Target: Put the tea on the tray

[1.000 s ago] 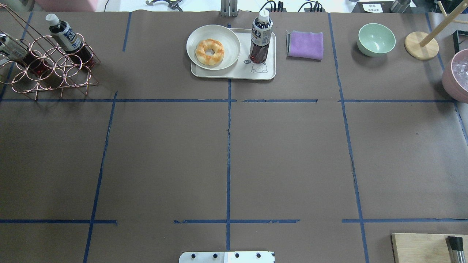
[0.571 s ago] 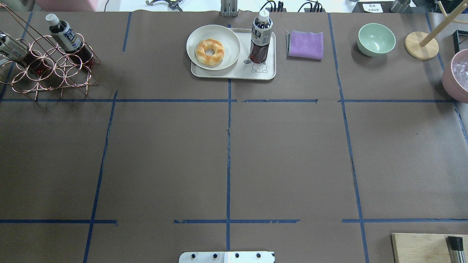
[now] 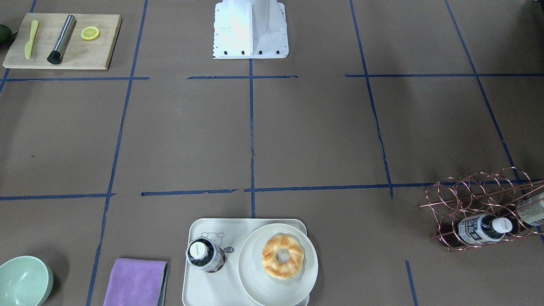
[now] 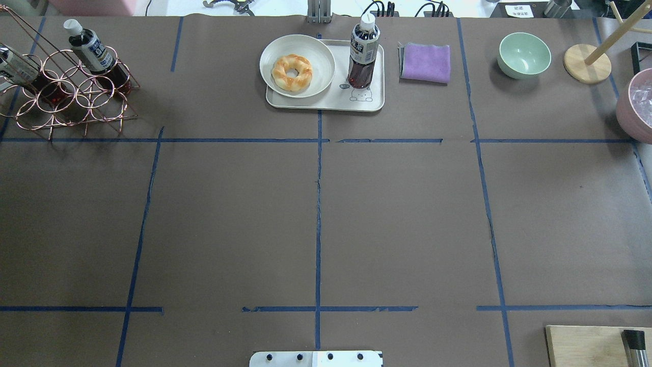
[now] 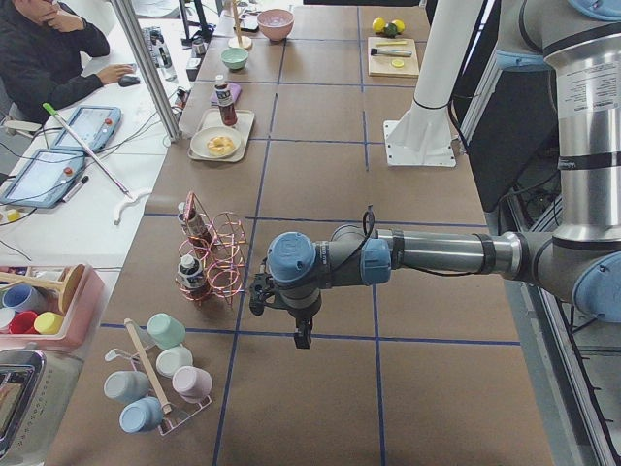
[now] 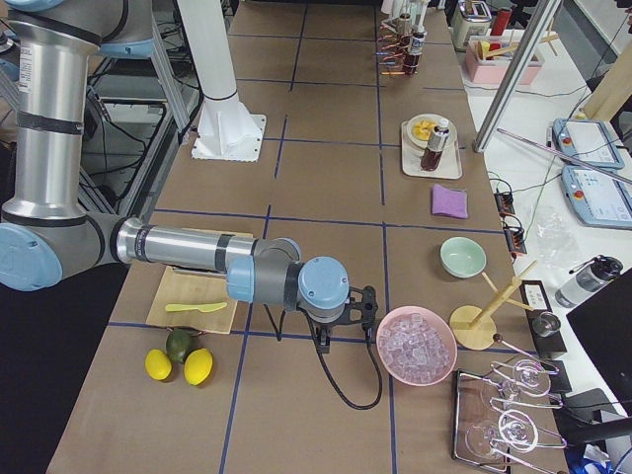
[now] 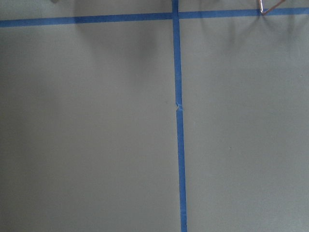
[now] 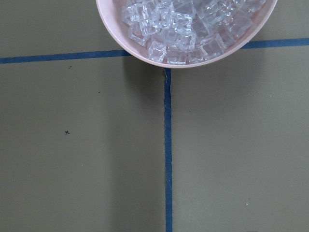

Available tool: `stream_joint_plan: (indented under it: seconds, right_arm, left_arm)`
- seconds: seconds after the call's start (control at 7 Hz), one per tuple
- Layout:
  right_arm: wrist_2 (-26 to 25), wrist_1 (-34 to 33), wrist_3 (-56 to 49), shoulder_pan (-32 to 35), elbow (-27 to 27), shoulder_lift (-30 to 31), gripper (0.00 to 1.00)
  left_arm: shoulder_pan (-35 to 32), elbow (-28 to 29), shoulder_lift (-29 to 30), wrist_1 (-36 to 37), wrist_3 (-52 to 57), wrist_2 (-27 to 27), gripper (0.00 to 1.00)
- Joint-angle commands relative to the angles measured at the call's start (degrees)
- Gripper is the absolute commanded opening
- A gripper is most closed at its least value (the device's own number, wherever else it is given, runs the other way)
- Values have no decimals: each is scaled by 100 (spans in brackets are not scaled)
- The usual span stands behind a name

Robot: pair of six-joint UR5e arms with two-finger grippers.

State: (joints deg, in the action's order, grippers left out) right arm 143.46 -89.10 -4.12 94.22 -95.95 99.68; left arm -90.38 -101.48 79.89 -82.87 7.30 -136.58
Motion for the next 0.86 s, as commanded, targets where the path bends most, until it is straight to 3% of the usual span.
stream_joint_plan:
  seconds: [0.0, 0.71]
  right_arm:
    - [7, 16, -10, 0, -3, -10, 100]
    - [-11, 24, -1, 0, -11, -54, 100]
  left_arm:
    - [3, 14, 0, -1, 0, 0, 100]
    - [3, 49, 35, -1, 9, 0, 100]
